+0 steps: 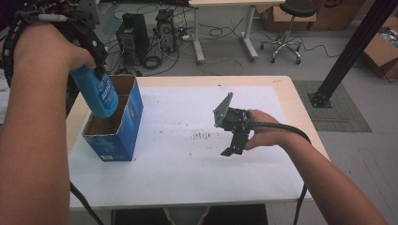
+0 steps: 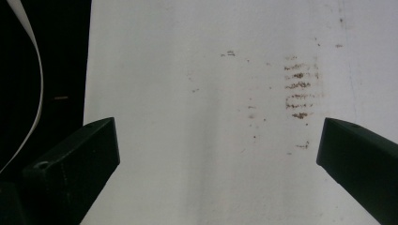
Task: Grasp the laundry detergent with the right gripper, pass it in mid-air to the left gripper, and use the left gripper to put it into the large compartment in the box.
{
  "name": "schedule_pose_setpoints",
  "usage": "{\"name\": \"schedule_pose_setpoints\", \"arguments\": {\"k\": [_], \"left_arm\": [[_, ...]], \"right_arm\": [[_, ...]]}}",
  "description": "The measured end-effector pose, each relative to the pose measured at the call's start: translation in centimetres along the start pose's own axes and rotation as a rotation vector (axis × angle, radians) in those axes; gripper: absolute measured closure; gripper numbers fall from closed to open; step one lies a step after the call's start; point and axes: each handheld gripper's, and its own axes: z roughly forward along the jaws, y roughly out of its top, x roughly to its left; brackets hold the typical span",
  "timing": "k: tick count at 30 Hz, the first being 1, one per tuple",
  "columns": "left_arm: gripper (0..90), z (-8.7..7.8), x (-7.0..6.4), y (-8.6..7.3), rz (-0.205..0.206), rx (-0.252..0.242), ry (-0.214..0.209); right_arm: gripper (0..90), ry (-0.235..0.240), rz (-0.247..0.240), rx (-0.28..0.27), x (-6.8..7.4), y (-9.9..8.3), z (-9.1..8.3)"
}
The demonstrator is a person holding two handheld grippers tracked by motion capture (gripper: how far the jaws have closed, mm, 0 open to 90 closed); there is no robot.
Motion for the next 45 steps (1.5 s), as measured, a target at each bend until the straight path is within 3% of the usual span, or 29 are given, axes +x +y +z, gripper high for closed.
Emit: {"name": "schedule_pose_setpoints", "arguments": {"k": [12, 16, 26, 33, 39, 45], "left_arm": [[38.4, 6.1, 1.5, 1.4, -0.021, 0.049, 0.003], [38.4, 8.0, 1.8, 1.6, -0.023, 0.062, -0.021], [38.4, 12.8, 1.6, 2.1, -0.014, 0.096, -0.010], [38.3, 15.4, 1.5, 2.3, -0.007, 0.120, -0.033], [38.3, 16.9, 1.3, 2.6, 0.012, 0.125, -0.018], [38.3, 18.2, 1.2, 2.7, 0.003, 0.107, -0.013]], "right_arm": [[0.0, 0.004, 0.014, 0.012, -0.2, -0.2, 0.4], [0.0, 0.007, 0.018, 0.014, -0.2, -0.3, 0.7], [0.0, 0.006, 0.008, 0.024, 0.1, -0.1, 1.3], [0.0, 0.013, 0.013, 0.033, 0.0, -0.3, 1.6], [0.0, 0.016, 0.015, 0.038, -0.1, -0.4, 1.7], [0.0, 0.015, 0.021, 0.042, -0.1, -0.7, 1.5]]}}
